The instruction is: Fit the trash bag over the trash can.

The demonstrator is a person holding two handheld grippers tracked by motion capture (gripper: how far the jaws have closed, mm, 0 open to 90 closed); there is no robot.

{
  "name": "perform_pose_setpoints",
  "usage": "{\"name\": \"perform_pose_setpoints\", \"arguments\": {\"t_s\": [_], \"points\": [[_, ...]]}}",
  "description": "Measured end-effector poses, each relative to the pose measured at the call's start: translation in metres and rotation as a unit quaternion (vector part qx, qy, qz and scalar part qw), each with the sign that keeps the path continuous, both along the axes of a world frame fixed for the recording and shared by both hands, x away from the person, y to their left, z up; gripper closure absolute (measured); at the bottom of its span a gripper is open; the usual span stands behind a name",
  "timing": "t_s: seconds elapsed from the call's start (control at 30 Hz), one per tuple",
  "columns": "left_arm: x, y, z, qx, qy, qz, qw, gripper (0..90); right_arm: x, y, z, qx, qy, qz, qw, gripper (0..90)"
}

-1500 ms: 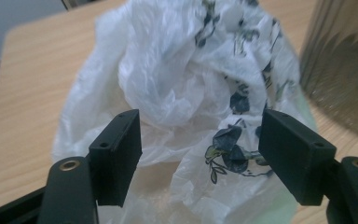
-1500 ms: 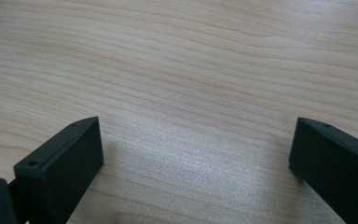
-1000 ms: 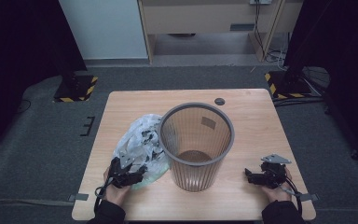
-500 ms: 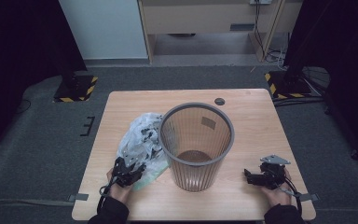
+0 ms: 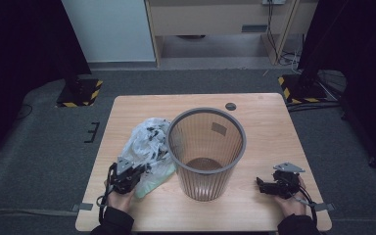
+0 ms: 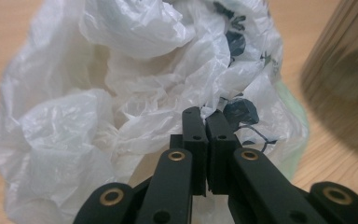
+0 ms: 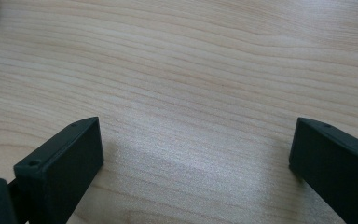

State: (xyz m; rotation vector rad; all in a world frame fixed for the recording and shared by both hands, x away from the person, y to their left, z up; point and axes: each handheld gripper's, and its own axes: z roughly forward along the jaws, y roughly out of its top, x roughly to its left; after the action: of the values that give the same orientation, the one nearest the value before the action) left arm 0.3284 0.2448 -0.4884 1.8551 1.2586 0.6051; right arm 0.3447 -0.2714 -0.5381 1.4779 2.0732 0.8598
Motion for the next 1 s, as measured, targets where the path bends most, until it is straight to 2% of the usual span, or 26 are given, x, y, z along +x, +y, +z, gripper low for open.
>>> {"name": "perform_pose_setpoints", "arguments": {"t_s": [0.17,0.27,0.37,0.5,0.6,0.67,0.77,0.9,1.0], "points": [[-0.013,0.011,0.023,-0.020,-0.047,0.008,0.9987,88.2,0.000,0.000,0.000,0.000,0.000,0.000,1.0000,2.7],[-0.021,0.018,0.036,-0.036,-0.083,0.020,0.9957,88.2,0.000,0.000,0.000,0.000,0.000,0.001,1.0000,2.7],[-0.028,0.023,0.048,-0.056,-0.116,0.029,0.9913,88.2,0.000,0.000,0.000,0.000,0.000,0.001,1.0000,2.7],[-0.038,0.025,0.061,-0.072,-0.151,0.038,0.9852,88.3,0.000,0.000,0.000,0.000,0.000,0.001,1.0000,2.7],[-0.043,0.026,0.072,-0.078,-0.174,0.044,0.9806,88.3,0.000,0.000,0.000,-0.001,-0.001,0.001,1.0000,2.7],[-0.046,0.026,0.081,-0.082,-0.184,0.044,0.9785,88.3,0.000,0.000,0.000,-0.001,0.000,0.000,1.0000,2.7],[-0.052,0.025,0.096,-0.074,-0.209,0.046,0.9740,88.3,0.000,0.000,0.000,0.000,0.000,0.000,1.0000,2.7],[-0.060,0.028,0.113,-0.088,-0.234,0.048,0.9671,88.3,0.000,0.001,0.000,-0.001,-0.001,0.000,1.0000,2.7],[-0.063,0.032,0.125,-0.110,-0.250,0.051,0.9608,88.3,0.000,0.001,0.000,-0.001,0.000,0.000,1.0000,2.7]]}}
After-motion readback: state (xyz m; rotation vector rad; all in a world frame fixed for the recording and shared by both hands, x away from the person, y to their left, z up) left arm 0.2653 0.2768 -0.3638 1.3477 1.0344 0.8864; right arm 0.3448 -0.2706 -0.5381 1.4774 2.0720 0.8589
